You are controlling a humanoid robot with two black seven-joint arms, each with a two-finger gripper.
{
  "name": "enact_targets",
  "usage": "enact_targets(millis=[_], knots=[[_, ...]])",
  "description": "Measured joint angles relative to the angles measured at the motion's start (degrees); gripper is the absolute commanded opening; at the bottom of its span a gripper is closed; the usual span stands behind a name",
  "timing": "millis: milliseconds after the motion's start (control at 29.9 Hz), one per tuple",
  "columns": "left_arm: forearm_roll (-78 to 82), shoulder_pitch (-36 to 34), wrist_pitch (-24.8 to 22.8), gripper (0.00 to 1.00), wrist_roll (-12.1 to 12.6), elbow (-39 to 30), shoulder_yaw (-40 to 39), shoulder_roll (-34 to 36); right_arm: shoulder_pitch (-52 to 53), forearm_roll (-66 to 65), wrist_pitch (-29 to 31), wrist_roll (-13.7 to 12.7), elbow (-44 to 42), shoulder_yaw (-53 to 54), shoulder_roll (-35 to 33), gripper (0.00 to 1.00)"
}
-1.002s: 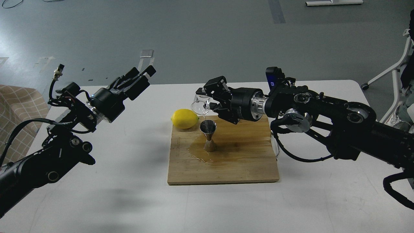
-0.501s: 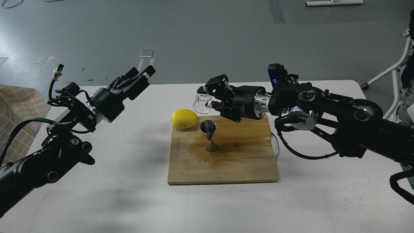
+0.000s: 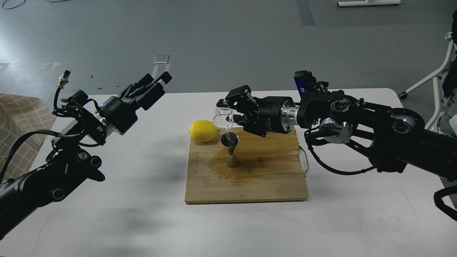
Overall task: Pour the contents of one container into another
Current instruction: 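Hold the glass cup tilted over the jigger with the right gripper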
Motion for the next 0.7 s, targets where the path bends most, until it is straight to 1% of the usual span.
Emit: enact_targets(millis=[702], knots=[[0.0, 0.0, 0.0, 0.98, 0.0, 0.0, 0.0, 0.0, 1.2, -6.5, 0.5, 2.3, 1.3, -2.1, -0.9, 0.25]])
